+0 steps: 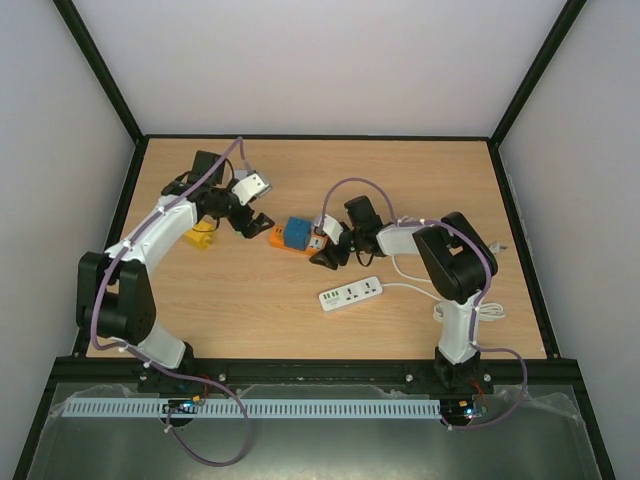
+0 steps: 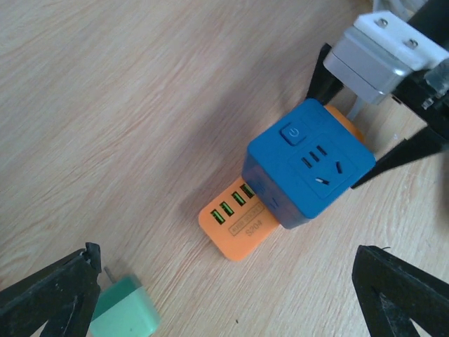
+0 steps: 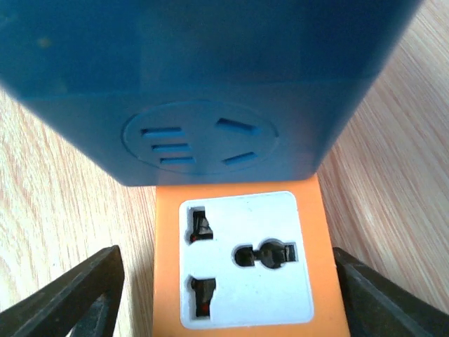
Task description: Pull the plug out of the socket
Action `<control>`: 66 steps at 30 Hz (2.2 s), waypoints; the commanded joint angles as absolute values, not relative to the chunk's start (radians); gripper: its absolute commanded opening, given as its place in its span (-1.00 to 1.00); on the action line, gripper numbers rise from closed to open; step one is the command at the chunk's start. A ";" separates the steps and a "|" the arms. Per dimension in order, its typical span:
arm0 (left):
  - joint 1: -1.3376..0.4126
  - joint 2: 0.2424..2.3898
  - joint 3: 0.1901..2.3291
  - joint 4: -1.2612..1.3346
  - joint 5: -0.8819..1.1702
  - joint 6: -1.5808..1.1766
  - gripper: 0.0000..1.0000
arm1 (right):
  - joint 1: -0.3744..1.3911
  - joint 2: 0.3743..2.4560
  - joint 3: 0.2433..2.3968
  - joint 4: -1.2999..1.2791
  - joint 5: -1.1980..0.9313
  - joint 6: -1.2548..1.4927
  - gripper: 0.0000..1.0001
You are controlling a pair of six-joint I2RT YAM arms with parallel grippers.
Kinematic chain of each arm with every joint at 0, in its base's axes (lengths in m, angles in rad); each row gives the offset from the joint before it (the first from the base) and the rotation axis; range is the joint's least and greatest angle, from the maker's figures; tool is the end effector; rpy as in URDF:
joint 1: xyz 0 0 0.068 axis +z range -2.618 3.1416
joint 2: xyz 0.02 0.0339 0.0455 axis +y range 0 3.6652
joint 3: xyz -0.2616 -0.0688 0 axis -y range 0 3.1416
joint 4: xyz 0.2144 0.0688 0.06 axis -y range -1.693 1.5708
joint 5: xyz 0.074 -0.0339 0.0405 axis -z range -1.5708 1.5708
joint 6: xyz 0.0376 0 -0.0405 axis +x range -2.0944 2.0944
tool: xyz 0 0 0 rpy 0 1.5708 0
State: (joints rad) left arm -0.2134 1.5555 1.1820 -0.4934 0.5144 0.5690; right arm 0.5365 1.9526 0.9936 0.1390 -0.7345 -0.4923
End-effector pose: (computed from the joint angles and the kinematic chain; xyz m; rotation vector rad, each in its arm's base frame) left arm 0.2957 -0.0830 0.2713 1.0959 2.0671 -0.4516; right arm 0.2959 0.2053 0.1407 -1.4139 1.8036 0.8912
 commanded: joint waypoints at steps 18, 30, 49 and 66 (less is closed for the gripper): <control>-0.303 1.726 1.292 -0.723 0.629 1.138 0.99 | 0.537 1.926 0.949 0.109 -0.781 -0.597 -0.29; -0.386 1.820 1.326 -0.637 0.591 1.112 0.99 | 0.537 1.928 0.935 0.122 -0.761 -0.621 -0.58; -0.426 1.885 1.357 -0.625 0.587 1.175 0.90 | 0.538 1.933 0.923 0.127 -0.749 -0.640 -0.85; -0.424 1.837 1.416 -0.696 0.670 1.172 0.04 | 0.538 1.970 0.941 0.118 -0.720 -0.621 -0.95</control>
State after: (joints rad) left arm -0.4221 1.8740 1.3705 -0.6559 0.5747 1.1839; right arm 0.5304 1.9373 0.9493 0.1619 -0.7681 -0.6254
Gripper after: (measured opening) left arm 0.657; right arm 0.485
